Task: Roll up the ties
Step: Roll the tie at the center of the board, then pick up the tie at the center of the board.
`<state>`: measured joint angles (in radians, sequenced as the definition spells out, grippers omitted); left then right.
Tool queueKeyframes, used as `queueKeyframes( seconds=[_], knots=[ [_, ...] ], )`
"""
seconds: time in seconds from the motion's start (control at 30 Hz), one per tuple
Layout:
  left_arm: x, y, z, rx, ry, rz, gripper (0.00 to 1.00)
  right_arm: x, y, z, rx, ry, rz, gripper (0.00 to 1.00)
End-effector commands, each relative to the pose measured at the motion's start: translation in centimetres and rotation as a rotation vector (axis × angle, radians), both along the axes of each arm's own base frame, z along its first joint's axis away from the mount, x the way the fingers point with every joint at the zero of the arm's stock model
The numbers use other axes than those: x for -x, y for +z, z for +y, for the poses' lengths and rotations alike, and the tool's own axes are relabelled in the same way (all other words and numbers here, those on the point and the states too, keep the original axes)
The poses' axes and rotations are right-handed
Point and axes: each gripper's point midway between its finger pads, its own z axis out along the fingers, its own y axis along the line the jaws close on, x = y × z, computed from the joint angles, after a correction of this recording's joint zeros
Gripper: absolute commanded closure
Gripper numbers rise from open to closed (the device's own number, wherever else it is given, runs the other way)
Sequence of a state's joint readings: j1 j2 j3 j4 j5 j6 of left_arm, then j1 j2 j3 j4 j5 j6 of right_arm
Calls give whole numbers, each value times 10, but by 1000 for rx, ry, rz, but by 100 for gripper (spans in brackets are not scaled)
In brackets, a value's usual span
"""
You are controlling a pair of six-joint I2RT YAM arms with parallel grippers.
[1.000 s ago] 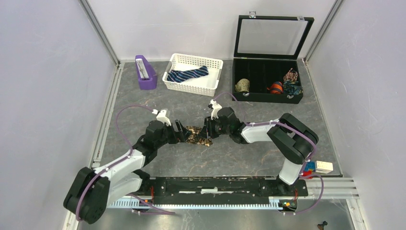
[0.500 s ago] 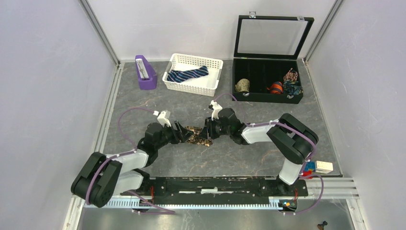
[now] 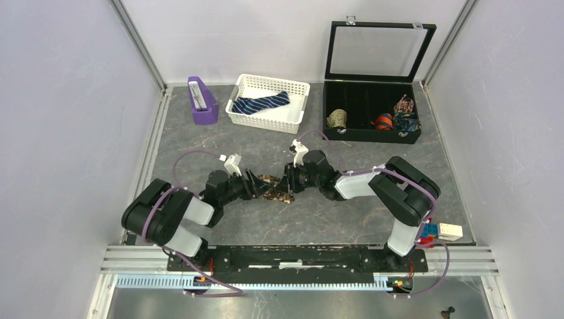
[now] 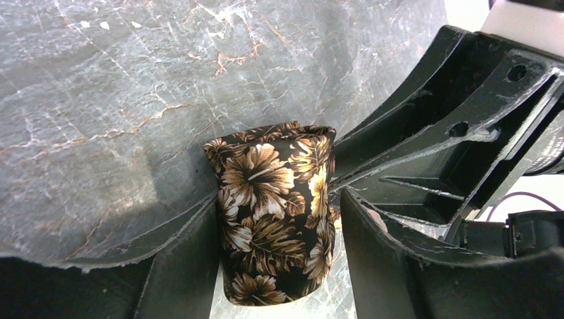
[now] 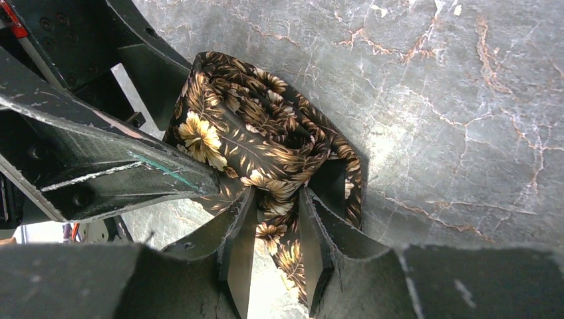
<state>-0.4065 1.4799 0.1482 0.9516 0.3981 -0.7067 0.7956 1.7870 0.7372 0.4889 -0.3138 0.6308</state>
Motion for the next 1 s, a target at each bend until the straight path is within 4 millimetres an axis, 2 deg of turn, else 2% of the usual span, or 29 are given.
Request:
queueKeyframes(
  seconds=[0.0,0.27,0.5,0.67,0.7,0.8,0.97],
  knots=[
    [3,29,-20,148,-91,-66,33,3,-15,-4,35,12,14,65],
    [3,24,-27,199,-118,-55,47,3,-18,-5,40,13,18,65],
    [0,20,-24,180,-93,-57,66,3,-16,-7,37,14,16,65],
    [-11,9,-4,14,12,-41,80,-3,-2,-13,34,7,-13,58],
    [-14,0,4,-59,56,-10,83,-5,3,-15,33,1,-23,56],
    [-16,2,19,-233,117,-38,85,-12,16,-25,40,-18,-55,54],
    [-16,13,29,-370,170,-74,86,-24,38,-49,32,-68,-104,54]
  ],
)
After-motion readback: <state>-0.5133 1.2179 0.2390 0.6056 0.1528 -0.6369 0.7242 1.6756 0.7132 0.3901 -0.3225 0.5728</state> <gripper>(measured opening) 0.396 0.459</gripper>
